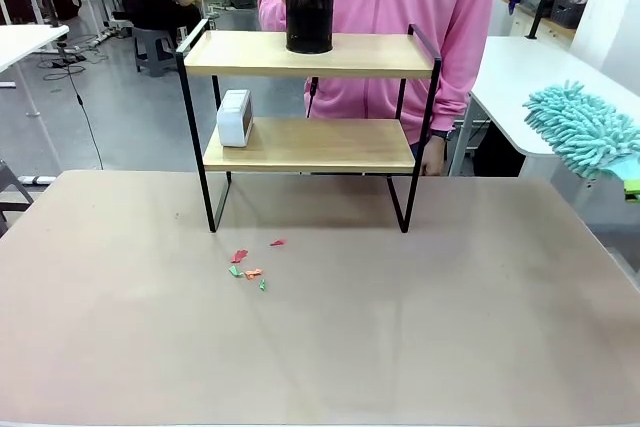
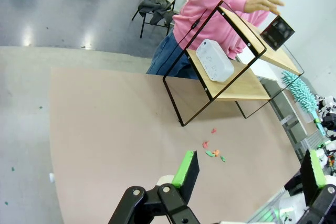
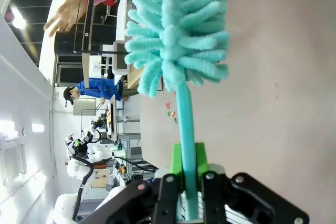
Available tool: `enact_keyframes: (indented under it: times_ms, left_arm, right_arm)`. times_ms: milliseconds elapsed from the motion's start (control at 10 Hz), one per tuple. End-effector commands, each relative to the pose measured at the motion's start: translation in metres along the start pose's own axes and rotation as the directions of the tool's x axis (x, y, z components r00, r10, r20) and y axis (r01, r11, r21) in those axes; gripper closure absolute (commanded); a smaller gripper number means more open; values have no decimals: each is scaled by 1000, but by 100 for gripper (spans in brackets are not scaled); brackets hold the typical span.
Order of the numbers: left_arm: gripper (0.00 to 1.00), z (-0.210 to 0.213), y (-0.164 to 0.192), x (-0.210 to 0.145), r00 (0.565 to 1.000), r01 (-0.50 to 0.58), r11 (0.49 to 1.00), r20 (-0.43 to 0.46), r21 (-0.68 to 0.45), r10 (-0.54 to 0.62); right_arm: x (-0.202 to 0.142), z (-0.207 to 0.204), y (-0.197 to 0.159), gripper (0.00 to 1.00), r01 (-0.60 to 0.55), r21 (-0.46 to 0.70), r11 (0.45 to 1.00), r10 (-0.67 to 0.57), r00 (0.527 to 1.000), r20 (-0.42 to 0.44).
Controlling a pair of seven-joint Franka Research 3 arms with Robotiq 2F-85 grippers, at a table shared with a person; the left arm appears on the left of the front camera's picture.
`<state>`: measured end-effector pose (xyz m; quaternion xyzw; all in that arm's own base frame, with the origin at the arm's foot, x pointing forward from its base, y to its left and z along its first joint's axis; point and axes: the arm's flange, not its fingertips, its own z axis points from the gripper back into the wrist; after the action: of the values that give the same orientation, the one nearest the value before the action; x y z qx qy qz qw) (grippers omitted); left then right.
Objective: Clean the shelf.
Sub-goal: Hand the Duster back to the human.
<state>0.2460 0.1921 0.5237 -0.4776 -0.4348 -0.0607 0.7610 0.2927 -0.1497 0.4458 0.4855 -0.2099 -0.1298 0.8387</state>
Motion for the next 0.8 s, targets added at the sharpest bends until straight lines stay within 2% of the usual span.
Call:
enact_keyframes:
  times_ms: [0,100,200,300,400,500,600,700]
  left_arm:
    - [0,-29,-40,13,986,115,988,-109,-108,-126]
    - [0,-63,-69,20,967,149,967,-175,-204,-186]
    - [0,-93,-96,20,946,138,929,-232,-342,-226]
    - [0,-124,-118,14,924,168,916,-267,-365,-275]
    - [0,-152,-134,0,903,124,893,-323,-432,-282]
    - [0,-175,-146,-20,879,81,882,-384,-465,-283]
    - [0,-195,-157,-45,836,57,870,-452,-490,-310]
    - [0,-206,-161,-61,823,10,861,-484,-508,-295]
  right_arm:
    - [15,9,38,88,-87,44,995,87,996,12]
    - [15,27,81,88,-201,105,974,197,979,44]
    - [5,41,122,88,-314,242,918,324,946,1]
    - [-14,42,154,88,-377,361,853,459,871,-175]
    - [-37,31,170,88,-403,344,848,524,737,-427]
    - [-58,18,177,88,-459,376,805,592,579,-560]
    - [-82,5,177,88,-551,384,741,633,383,-673]
    - [-98,-3,173,88,-595,439,673,667,233,-707]
